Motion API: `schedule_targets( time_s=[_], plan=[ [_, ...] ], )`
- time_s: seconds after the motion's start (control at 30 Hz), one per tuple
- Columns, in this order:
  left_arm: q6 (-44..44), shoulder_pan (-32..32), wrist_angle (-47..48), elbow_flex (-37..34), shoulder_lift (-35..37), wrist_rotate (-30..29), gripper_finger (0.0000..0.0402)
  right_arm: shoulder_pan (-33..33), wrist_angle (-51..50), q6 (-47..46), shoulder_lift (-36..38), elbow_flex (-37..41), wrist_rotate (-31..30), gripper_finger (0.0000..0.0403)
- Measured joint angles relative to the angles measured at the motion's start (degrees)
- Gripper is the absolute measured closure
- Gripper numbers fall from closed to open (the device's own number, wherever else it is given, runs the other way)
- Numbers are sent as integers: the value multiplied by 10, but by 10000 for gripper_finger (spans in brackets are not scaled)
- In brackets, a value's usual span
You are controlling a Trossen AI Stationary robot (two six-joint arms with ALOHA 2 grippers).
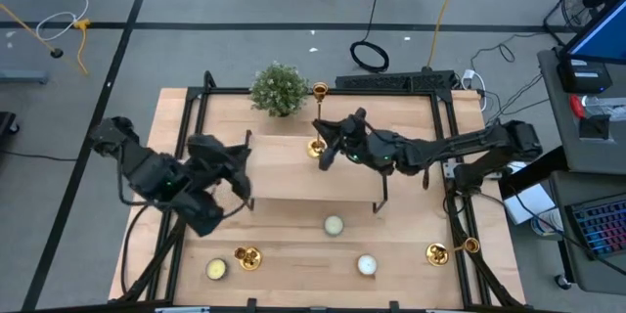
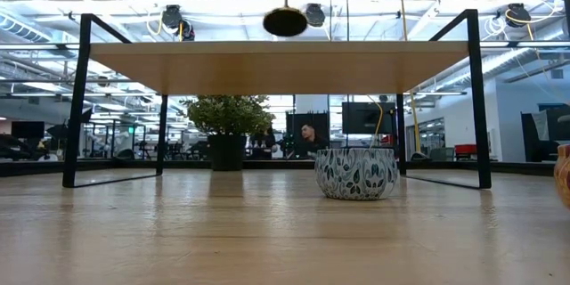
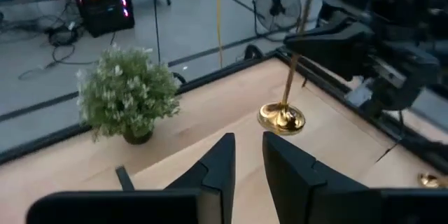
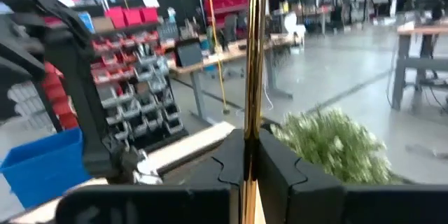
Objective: Stock candles and holders on shelf
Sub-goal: Put the middle gold candle holder on the shelf
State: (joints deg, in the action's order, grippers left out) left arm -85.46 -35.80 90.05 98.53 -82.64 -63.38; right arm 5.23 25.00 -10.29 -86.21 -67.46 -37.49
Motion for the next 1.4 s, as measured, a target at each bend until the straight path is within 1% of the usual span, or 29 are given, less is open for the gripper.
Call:
schedule_targets(
  time_s=[0.17,0.27,0.37,0.5,0.63,0.73,1.03,1.4],
  plan=[
    [-120,-25,-2,-81,42,-6,325,-5,4,14,-24,0,-1,391],
    [-165,-46,-3,-103,51,-24,325,-10,5,14,-38,0,-19,391],
    [-181,-56,-5,-107,51,-47,325,-17,9,16,-47,0,-29,391],
    [-176,-58,-19,-107,51,-57,325,-23,15,14,-60,0,-28,391],
    [-155,-57,-41,-107,50,-64,325,-33,26,-13,-73,0,-28,386],
    [-142,-54,-51,-107,50,-62,325,-34,30,2,-78,1,-28,389],
    [-138,-54,-53,-107,50,-60,325,-37,26,5,-76,1,-29,389],
    [-137,-53,-51,-107,50,-60,325,-42,23,-32,-76,25,-28,389]
  ],
)
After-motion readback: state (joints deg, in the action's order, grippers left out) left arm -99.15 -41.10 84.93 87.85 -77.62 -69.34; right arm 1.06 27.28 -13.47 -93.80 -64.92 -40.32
